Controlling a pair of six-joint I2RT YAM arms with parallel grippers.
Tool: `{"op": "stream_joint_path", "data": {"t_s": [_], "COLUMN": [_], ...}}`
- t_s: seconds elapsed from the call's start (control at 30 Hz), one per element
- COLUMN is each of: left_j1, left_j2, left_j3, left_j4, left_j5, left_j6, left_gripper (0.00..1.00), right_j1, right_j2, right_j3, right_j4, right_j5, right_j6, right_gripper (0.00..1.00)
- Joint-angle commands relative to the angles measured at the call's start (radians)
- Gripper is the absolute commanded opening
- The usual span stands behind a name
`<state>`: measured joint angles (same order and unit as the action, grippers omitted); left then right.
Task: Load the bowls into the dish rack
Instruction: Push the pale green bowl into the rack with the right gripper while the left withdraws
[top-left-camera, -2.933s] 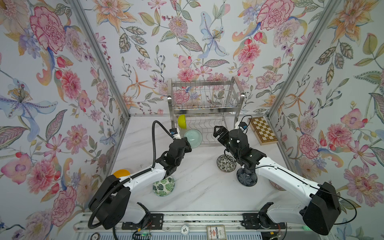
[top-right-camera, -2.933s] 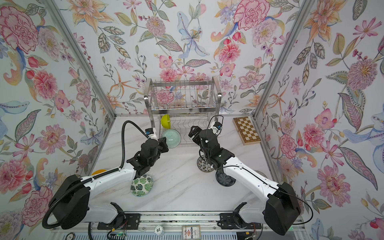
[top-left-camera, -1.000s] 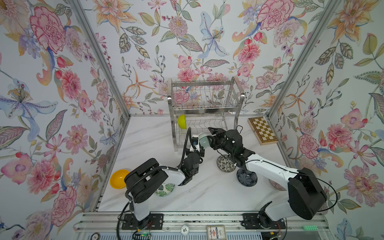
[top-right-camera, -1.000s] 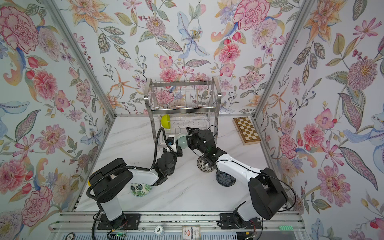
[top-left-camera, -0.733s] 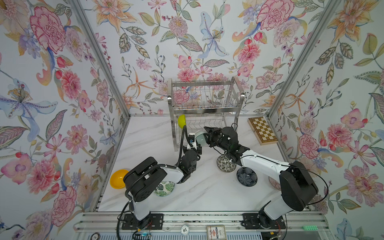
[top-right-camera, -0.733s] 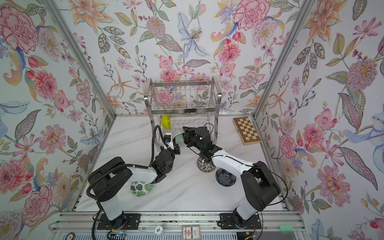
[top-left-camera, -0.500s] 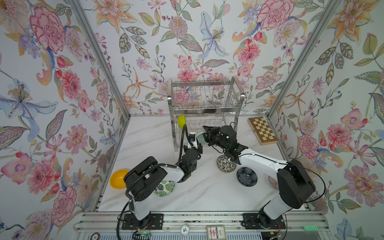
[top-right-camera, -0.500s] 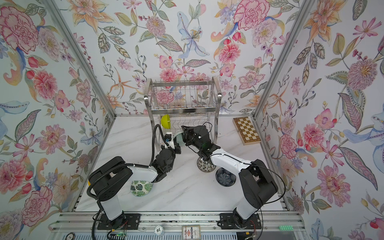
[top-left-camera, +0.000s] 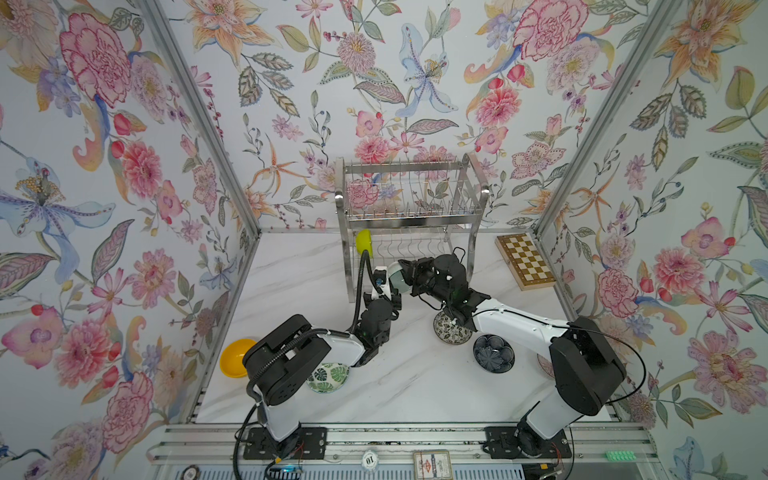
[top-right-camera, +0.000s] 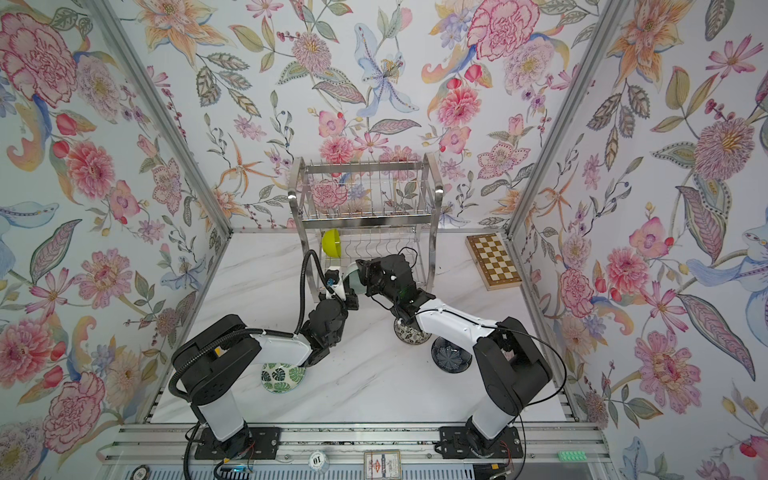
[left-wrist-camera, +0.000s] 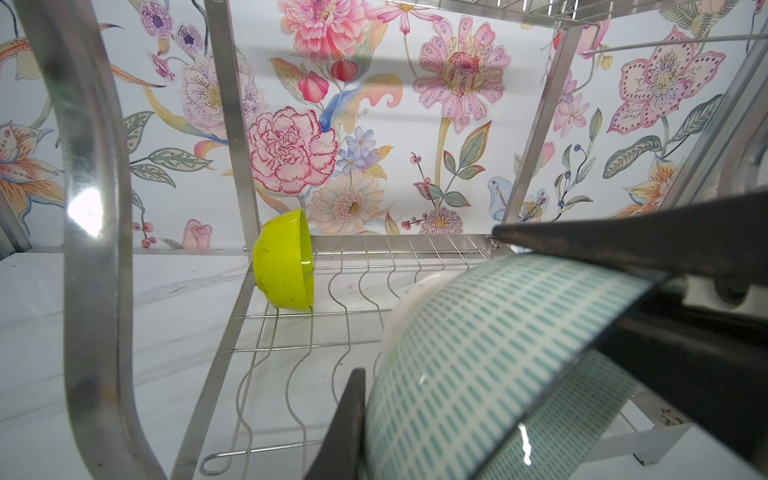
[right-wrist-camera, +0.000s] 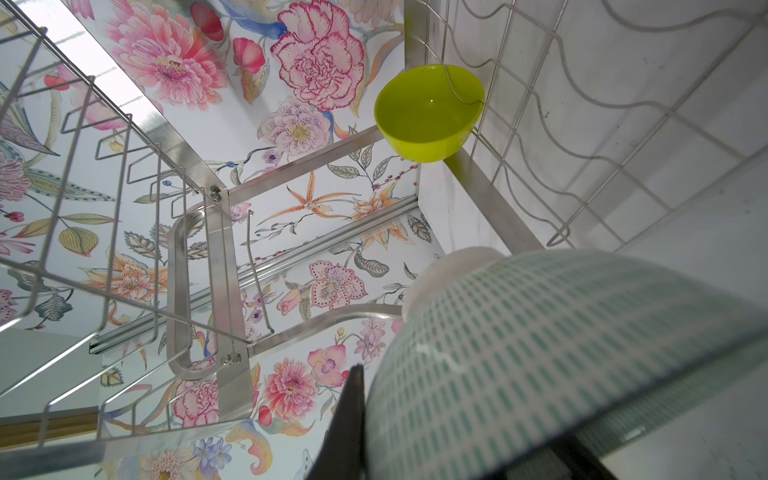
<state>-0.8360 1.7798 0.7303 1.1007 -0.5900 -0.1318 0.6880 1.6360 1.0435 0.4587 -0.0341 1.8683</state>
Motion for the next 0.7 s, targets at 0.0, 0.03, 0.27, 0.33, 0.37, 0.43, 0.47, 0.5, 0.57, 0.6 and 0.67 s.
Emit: {"op": "stream_joint_path", "data": {"t_s": [0.0,0.03,0.27,0.33,0.37,0.43,0.47,0.5,0.57,0.6,0.67], "left_j1": [-0.008,-0.007,-0.008,-0.007,-0.008,-0.008,-0.008,-0.006,-0.003,0.000,0.017], "left_j2": [-0.060,-0.065,-0.117,-0.140,-0.154,-0.185,-0.202,-0.207,-0.284,-0.309,-0.361], "left_j3": [-0.026,-0.033,-0.071,-0.076,-0.078,-0.090,-0.096,-0.101,-0.106,-0.105,-0.100], "left_j4": [0.016,0.016,0.010,-0.019,-0.039,-0.086,-0.110,-0.135,-0.219,-0.259,-0.361], "left_j5": [0.069,0.074,0.107,0.119,0.130,0.151,0.169,0.181,0.197,0.209,0.246], "left_j6": [-0.059,-0.071,-0.123,-0.142,-0.149,-0.170,-0.169,-0.167,-0.172,-0.175,-0.189], "left_gripper": [0.31,0.36,0.79,0.88,0.90,0.97,0.99,0.99,0.99,0.99,0.99], "right_j1": [0.000,-0.004,-0.058,-0.067,-0.070,-0.072,-0.071,-0.072,-0.071,-0.073,-0.075], "right_j2": [-0.029,-0.030,-0.037,-0.046,-0.049,-0.055,-0.062,-0.066,-0.073,-0.070,-0.057], "right_j3": [-0.033,-0.042,-0.041,-0.040,-0.040,-0.043,-0.043,-0.047,-0.053,-0.054,-0.057], "right_j4": [0.118,0.126,0.136,0.118,0.118,0.113,0.101,0.104,0.115,0.122,0.177], "right_j5": [0.027,0.024,-0.048,-0.060,-0.067,-0.068,-0.065,-0.062,-0.061,-0.070,-0.103], "right_j6": [-0.086,-0.096,-0.238,-0.289,-0.317,-0.374,-0.405,-0.432,-0.493,-0.516,-0.573], "right_gripper": [0.00,0.00,0.00,0.00,0.00,0.00,0.00,0.00,0.00,0.00,0.00]}}
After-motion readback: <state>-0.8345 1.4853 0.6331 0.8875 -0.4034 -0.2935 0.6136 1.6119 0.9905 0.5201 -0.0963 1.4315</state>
